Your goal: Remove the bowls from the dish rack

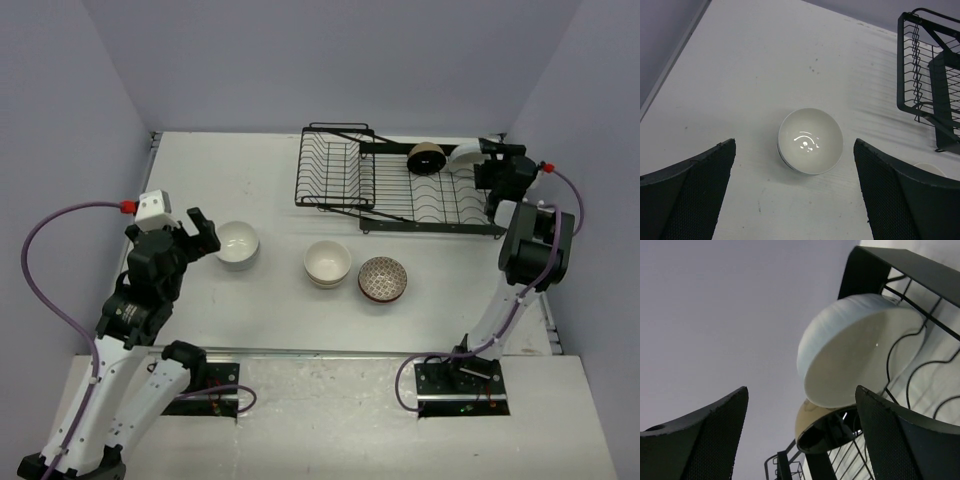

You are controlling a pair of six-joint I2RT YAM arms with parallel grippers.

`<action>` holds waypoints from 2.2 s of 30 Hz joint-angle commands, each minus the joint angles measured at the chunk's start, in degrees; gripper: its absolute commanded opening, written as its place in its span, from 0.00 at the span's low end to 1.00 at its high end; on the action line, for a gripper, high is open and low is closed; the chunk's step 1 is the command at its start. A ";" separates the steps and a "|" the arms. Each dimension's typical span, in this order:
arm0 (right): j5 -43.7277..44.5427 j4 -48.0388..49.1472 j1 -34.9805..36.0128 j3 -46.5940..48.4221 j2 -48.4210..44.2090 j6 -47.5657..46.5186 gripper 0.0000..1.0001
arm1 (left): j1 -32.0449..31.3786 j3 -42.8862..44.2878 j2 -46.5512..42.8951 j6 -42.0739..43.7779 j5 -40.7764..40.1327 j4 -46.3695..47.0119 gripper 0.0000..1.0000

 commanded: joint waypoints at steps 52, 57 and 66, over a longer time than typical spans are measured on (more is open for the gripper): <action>-13.50 53.03 -0.33 15.68 23.25 1.77 0.00 | -0.20 -1.58 2.30 2.37 2.43 3.53 1.00; -12.01 55.41 -0.33 13.31 21.06 2.65 0.00 | -0.20 -1.58 2.48 2.45 2.70 3.62 1.00; -11.04 57.61 -0.41 13.48 19.56 2.92 0.00 | -0.11 -1.67 2.65 2.54 2.96 3.71 1.00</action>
